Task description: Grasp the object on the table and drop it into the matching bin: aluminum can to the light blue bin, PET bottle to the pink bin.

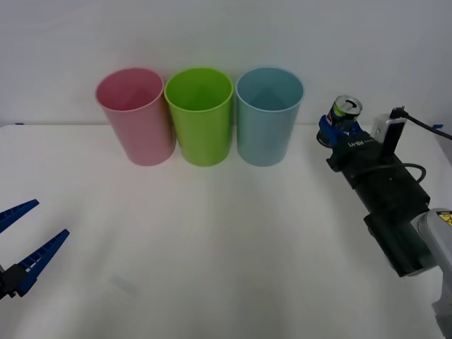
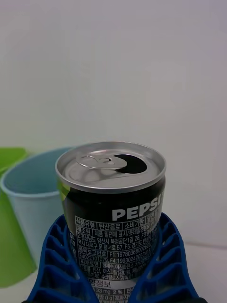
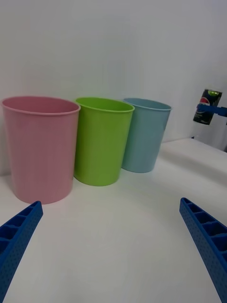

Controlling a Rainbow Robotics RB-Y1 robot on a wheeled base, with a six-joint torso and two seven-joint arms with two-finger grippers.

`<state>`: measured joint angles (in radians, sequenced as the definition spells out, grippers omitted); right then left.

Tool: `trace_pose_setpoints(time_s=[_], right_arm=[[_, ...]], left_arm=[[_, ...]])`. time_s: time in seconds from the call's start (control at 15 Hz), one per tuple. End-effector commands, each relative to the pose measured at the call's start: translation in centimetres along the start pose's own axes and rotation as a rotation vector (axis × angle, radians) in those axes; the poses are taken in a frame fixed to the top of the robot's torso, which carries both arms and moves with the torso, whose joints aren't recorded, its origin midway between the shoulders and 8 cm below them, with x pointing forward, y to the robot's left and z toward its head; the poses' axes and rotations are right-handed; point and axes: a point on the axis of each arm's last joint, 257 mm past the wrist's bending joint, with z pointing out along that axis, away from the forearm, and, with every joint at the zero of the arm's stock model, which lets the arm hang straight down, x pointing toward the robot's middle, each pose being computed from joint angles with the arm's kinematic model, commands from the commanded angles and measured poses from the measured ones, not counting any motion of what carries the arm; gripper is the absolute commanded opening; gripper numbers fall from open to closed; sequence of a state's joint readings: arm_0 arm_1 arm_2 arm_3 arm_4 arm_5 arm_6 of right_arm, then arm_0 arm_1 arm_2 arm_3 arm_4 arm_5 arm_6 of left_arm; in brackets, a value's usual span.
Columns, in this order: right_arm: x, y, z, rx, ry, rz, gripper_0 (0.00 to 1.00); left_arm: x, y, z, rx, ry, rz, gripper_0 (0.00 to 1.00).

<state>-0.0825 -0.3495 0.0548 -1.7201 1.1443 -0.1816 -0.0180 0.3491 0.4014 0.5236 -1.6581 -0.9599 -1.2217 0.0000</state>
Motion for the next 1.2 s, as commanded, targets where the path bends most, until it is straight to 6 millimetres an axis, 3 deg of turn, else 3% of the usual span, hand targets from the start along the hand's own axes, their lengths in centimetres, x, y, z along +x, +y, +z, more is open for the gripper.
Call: trace_pose_setpoints(time_s=[0.07,0.33,0.53,1.2], right_arm=[[-3.2,1.1,0.1,-0.045,-0.05,0.022,0.0],[-6.3,2.2,1.0,-0.108,-0.084,0.084,0.0],[-7.1,3.1,2.4,-0.144,-0.084,0.132,0.0],[-6.1,5.8,13.4,-0.162,-0.044,0.116,0.0]], left_arm=[[0.0,0.0,0.0,0.0,0.0,0.0,1.0],[0.0,0.0,0.0,0.0,0.0,0.0,1.0],[0.0,0.0,0.0,0.0,0.0,0.0,1.0],[0.0,0.0,0.0,0.0,0.0,0.0,1.0]])
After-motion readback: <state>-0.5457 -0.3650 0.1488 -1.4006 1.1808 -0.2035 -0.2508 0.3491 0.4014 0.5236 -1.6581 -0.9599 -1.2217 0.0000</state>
